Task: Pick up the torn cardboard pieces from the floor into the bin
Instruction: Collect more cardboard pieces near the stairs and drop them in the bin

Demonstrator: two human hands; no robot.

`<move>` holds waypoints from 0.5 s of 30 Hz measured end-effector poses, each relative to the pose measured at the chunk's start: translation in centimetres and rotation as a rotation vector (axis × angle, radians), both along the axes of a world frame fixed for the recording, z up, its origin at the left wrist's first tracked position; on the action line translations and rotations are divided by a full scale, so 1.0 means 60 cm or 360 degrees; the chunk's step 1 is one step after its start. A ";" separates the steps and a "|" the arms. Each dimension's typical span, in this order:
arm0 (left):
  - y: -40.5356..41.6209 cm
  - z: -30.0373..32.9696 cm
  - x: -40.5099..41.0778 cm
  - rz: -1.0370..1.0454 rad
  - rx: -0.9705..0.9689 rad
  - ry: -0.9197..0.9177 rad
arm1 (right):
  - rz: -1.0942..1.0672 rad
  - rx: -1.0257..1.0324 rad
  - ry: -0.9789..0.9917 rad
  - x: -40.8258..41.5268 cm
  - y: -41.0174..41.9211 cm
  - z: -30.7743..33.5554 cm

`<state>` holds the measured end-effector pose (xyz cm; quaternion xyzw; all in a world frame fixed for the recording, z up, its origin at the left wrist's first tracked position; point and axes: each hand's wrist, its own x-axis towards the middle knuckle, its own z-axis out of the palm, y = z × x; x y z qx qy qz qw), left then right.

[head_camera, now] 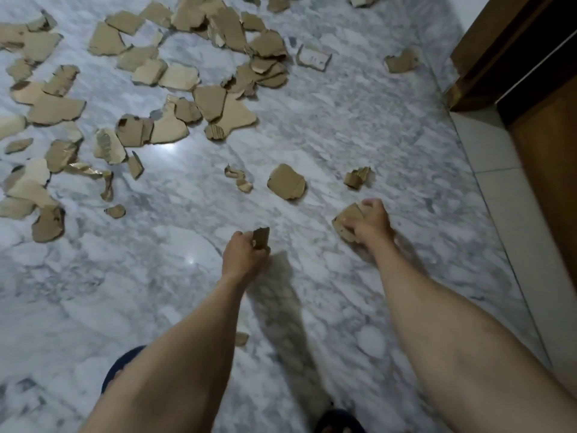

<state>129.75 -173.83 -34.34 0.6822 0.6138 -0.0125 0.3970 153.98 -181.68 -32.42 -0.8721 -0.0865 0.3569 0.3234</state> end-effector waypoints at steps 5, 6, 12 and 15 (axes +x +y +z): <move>0.000 0.030 -0.050 0.0309 -0.0484 -0.0384 | 0.0247 -0.0381 -0.0120 0.035 -0.024 -0.013; -0.003 0.033 -0.061 0.0328 -0.0553 -0.0399 | 0.0284 -0.0482 -0.0158 0.032 -0.022 -0.016; -0.086 0.039 -0.103 0.0193 -0.0559 -0.0155 | 0.0317 -0.0784 -0.0519 0.015 -0.019 -0.017; -0.133 0.027 -0.131 0.0063 -0.0400 0.0137 | 0.0264 -0.0698 -0.0284 0.003 -0.019 -0.012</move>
